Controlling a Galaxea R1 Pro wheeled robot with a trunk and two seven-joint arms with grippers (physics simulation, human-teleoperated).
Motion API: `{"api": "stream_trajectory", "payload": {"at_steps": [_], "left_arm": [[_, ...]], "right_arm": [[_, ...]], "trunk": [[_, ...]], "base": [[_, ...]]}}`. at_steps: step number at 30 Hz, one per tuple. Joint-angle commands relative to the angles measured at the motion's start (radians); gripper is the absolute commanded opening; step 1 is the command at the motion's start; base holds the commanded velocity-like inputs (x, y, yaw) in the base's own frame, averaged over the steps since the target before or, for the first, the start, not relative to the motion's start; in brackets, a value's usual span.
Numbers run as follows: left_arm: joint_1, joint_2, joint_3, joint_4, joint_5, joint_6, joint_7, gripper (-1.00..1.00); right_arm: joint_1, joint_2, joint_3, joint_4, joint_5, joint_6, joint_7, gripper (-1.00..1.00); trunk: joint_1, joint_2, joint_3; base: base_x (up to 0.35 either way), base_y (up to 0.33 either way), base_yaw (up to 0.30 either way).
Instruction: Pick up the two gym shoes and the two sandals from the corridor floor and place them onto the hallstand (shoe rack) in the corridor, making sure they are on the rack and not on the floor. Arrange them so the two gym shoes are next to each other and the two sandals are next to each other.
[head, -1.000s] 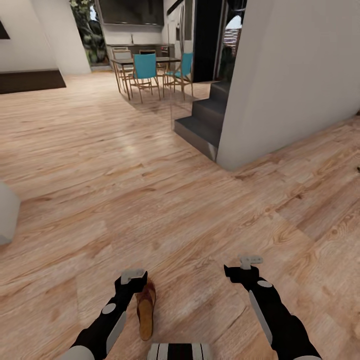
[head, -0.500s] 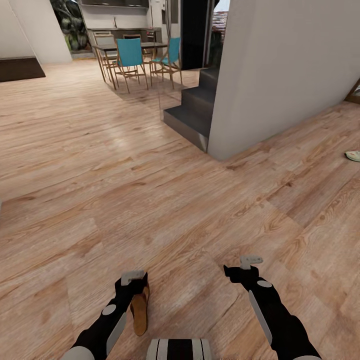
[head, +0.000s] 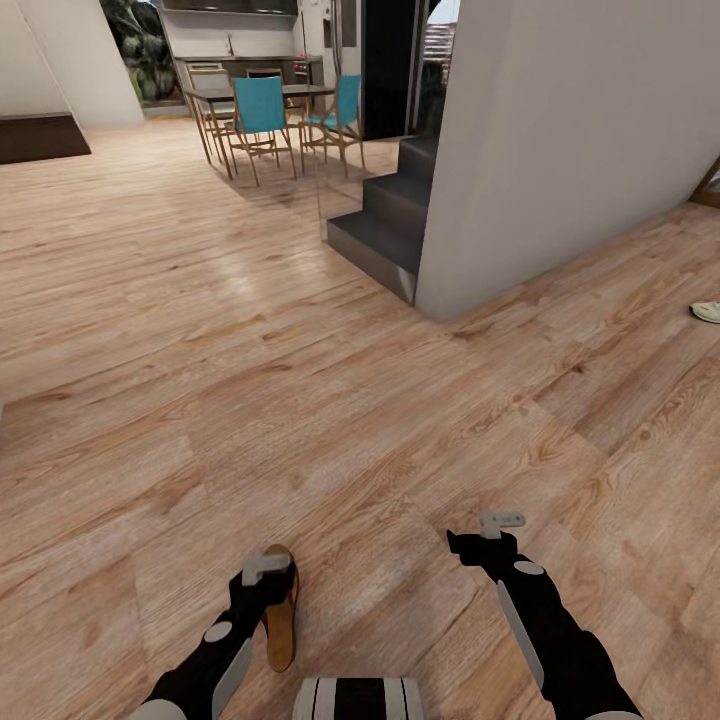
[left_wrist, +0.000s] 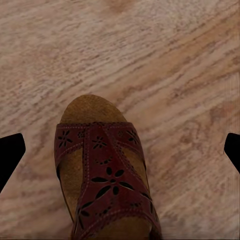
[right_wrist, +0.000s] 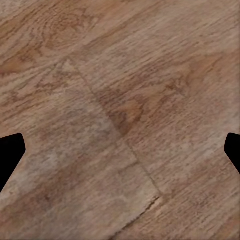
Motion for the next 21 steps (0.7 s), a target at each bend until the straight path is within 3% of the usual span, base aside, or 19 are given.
{"api": "stream_trajectory", "payload": {"at_steps": [1,7,15,21], "left_arm": [[0.000,0.000,-0.001,0.003,0.010,-0.003,0.000,1.00],[0.000,-0.005,-0.001,0.068,0.011,-0.003,0.000,1.00],[0.000,-0.009,-0.001,0.110,0.011,-0.004,0.000,1.00],[0.000,-0.009,-0.001,0.140,0.011,-0.004,0.000,1.00]], "right_arm": [[0.000,0.000,0.000,-0.001,0.001,0.005,0.001,1.00],[0.000,-0.001,0.000,-0.001,0.001,0.005,0.001,1.00],[0.000,-0.001,0.000,-0.001,0.001,0.005,0.001,1.00],[0.000,-0.001,-0.001,-0.001,0.001,0.005,0.001,1.00]], "trunk": [[0.000,0.000,-0.001],[0.000,0.000,-0.001],[0.003,-0.002,-0.041],[0.003,-0.002,-0.044]], "base": [[0.000,0.000,0.000],[0.000,0.000,0.000],[0.000,0.000,0.000],[0.000,0.000,0.000]]}}
